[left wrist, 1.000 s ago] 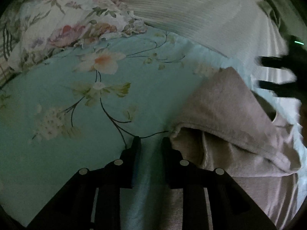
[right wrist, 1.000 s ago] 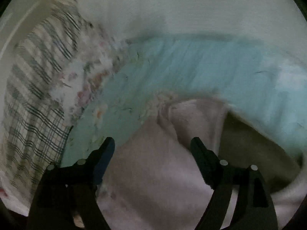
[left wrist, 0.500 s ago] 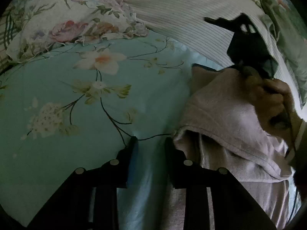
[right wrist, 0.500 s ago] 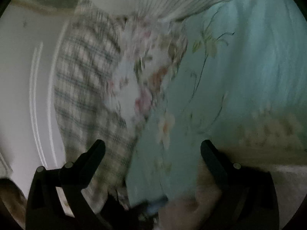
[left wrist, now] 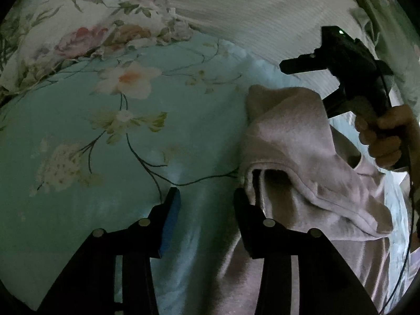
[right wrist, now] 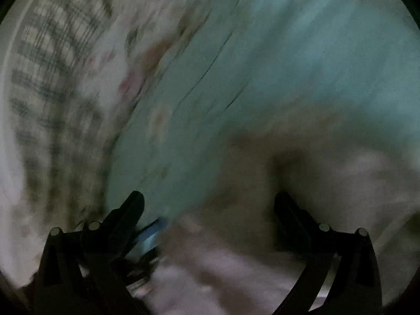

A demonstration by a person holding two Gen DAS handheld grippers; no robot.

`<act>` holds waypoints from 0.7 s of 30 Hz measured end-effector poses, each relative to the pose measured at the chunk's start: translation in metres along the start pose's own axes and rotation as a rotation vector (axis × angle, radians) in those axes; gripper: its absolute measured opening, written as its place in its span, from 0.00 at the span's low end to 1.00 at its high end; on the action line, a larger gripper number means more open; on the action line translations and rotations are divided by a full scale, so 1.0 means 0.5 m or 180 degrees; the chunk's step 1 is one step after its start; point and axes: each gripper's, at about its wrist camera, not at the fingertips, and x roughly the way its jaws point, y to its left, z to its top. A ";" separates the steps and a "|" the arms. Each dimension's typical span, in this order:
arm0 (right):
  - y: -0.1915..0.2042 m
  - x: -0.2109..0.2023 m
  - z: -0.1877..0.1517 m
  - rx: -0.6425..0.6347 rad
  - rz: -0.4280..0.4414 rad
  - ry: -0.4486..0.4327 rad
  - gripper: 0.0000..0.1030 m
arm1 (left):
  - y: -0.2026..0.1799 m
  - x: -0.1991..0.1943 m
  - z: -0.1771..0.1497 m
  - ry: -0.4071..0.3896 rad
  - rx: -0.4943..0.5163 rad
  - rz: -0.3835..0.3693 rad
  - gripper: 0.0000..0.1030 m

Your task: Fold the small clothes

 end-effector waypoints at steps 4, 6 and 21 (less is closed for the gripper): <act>0.040 0.103 0.015 -0.0172 0.0412 0.0306 0.97 | 0.004 -0.005 0.000 0.0198 0.0013 -0.0162 0.42; 0.048 0.120 0.029 -0.0193 0.0626 0.0117 0.97 | 0.018 -0.011 0.003 0.0222 -0.0036 -0.0253 0.45; -0.025 -0.100 -0.071 0.0438 0.0187 -0.1470 0.96 | 0.037 -0.043 -0.004 0.0265 0.0253 -0.0050 0.47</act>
